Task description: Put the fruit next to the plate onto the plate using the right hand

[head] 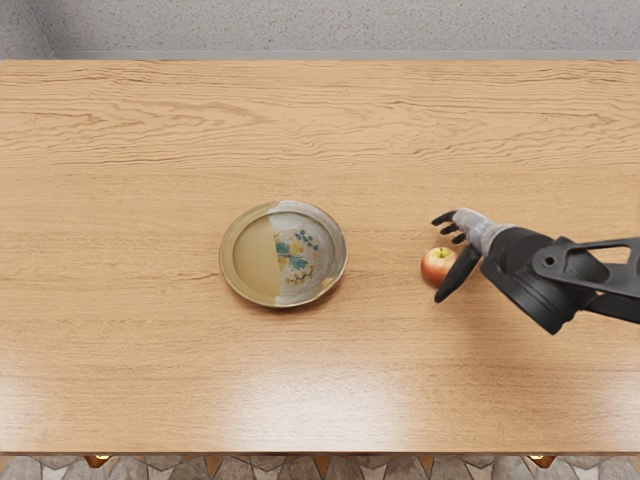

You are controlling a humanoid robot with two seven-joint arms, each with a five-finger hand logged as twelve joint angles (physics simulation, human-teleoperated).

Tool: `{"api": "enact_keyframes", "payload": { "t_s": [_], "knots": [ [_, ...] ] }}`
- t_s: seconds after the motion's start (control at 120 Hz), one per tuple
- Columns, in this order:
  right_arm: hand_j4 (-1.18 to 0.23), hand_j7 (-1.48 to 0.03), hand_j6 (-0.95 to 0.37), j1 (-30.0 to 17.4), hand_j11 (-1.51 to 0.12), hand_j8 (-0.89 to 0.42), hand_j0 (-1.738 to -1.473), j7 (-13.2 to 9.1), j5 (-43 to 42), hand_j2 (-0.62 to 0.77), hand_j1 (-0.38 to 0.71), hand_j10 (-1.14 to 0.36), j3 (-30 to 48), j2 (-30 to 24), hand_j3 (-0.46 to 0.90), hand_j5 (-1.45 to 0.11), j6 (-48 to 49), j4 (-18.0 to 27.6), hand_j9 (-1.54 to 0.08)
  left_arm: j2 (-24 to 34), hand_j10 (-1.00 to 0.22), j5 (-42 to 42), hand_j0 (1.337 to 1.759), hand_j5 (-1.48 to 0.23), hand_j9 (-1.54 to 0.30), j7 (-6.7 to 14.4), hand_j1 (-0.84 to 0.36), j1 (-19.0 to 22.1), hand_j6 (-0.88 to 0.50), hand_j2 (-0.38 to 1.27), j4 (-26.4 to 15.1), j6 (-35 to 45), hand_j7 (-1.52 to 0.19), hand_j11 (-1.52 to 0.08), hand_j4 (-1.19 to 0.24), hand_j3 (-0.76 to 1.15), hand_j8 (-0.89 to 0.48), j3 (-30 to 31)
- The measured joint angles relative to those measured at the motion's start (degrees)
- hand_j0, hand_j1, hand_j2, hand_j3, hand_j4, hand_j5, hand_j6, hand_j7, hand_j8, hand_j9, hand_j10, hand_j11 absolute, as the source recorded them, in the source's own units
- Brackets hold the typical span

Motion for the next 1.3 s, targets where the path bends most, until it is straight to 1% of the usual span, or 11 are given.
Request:
{"api": "enact_keyframes", "payload": {
  "t_s": [0.217, 0.267, 0.375, 0.383, 0.475, 0.65, 0.783, 0.825, 0.925, 1.092, 1.3],
  "knots": [
    [-0.27, -0.35, -0.27, 2.31, -0.24, -0.27, -1.658, 0.04, 1.91, -0.05, -0.03, -0.23, -2.95, 0.19, 0.0, -0.35, 0.04, 0.05, -0.35, 0.0, -0.24, 0.01, 1.658, -0.32, -0.32, 0.0, 0.06, 0.06, -0.24, 0.05, -0.01, 0.0, -0.32, -0.32, -0.24, 0.0, -0.24, 0.0],
    [-0.3, -0.38, -0.29, 2.47, -0.33, -0.27, -1.658, -0.05, 2.11, -0.06, 0.0, -0.16, -3.13, 0.48, 0.0, -0.37, -0.06, 0.05, -0.33, 0.0, -0.24, 0.01, 1.658, -0.32, -0.32, 0.0, 0.06, -0.02, -0.24, 0.05, 0.0, 0.0, -0.32, -0.32, -0.24, 0.0, -0.24, 0.0],
    [-0.34, -0.41, -0.32, 2.64, -0.61, -0.06, -1.658, -0.32, 2.79, -0.06, 0.03, 0.03, -3.3, 1.05, 0.0, -0.38, -0.42, 0.04, -0.63, 0.0, -0.24, 0.01, 1.658, -0.32, -0.32, -0.01, 0.06, 0.0, -0.25, 0.05, 0.0, 0.0, -0.32, -0.32, -0.25, 0.0, -0.25, -0.02],
    [-0.35, -0.42, -0.32, 2.66, -0.58, -0.05, -1.658, -0.32, 2.85, -0.06, 0.04, 0.02, -3.3, 1.08, 0.0, -0.39, -0.41, 0.04, -0.65, 0.0, -0.24, 0.01, 1.658, -0.32, -0.32, -0.01, 0.06, -0.01, -0.25, 0.05, 0.0, 0.0, -0.32, -0.32, -0.25, 0.0, -0.25, -0.02],
    [-0.38, -0.46, -0.35, 2.88, -0.62, -0.01, -1.658, -0.42, 3.45, -0.07, 0.07, 0.07, -3.29, 1.53, 0.0, -0.43, -0.49, 0.04, -0.67, 0.0, -0.24, 0.02, 1.658, -0.32, -0.32, -0.01, 0.06, 0.07, -0.25, 0.05, 0.0, 0.0, -0.32, -0.32, -0.25, 0.0, -0.25, -0.03],
    [-0.43, -0.54, -0.41, 4.3, -0.59, -0.27, -1.658, -0.08, 4.55, -0.08, 0.15, -0.23, -3.09, 1.89, 0.0, -0.53, -0.09, 0.12, -0.62, 0.0, -0.24, 0.0, 1.658, -0.32, -0.32, 0.0, 0.06, 0.04, -0.24, 0.05, 0.0, 0.0, -0.32, -0.32, -0.25, 0.0, -0.24, -0.01],
    [-0.48, -0.61, -0.47, 4.65, -0.64, -0.39, -1.658, -0.03, 4.88, -0.08, 0.21, -0.37, -3.06, 1.92, 0.0, -0.6, -0.02, 0.14, -0.65, 0.0, -0.24, 0.0, 1.658, -0.32, -0.32, 0.0, 0.06, 0.05, -0.24, 0.05, 0.0, 0.0, -0.32, -0.32, -0.24, 0.0, -0.24, 0.0],
    [-0.5, -0.64, -0.49, 4.65, -0.66, -0.39, -1.658, -0.03, 4.92, -0.04, 0.23, -0.41, -3.07, 1.92, 0.0, -0.64, -0.02, 0.14, -0.68, 0.0, -0.24, 0.01, 1.658, -0.32, -0.32, 0.0, 0.06, 0.02, -0.24, 0.05, 0.0, 0.0, -0.32, -0.32, -0.24, 0.0, -0.24, 0.0],
    [-0.57, -0.73, -0.54, 4.51, -0.75, -0.38, -1.657, -0.02, 4.8, 0.1, 0.29, -0.42, -3.1, 1.93, 0.0, -0.72, 0.0, 0.14, -0.76, 0.0, -0.24, 0.02, 1.658, -0.32, -0.32, 0.0, 0.06, 0.03, -0.24, 0.05, 0.0, 0.0, -0.32, -0.32, -0.24, 0.0, -0.24, 0.0],
    [-0.68, -0.88, -0.61, 4.34, -0.9, -0.45, -1.655, -0.01, 4.73, 0.34, 0.27, -0.48, -3.11, 1.86, 0.0, -0.87, 0.01, -0.03, -0.89, 0.0, -0.24, 0.02, 1.658, -0.32, -0.32, 0.0, 0.06, 0.02, -0.24, 0.05, 0.0, 0.0, -0.32, -0.32, -0.24, 0.0, -0.24, 0.0],
    [-0.69, -0.9, -0.62, 4.7, -0.91, -0.45, -1.655, -0.04, 6.53, 0.32, 0.24, -0.49, -1.99, 1.5, 0.0, -0.91, 0.04, -0.17, -0.9, 0.0, -0.24, 0.01, 1.658, -0.32, -0.32, 0.0, 0.06, 0.06, -0.24, 0.05, 0.0, 0.0, -0.32, -0.32, -0.24, 0.0, -0.24, 0.0]
  ]
}}
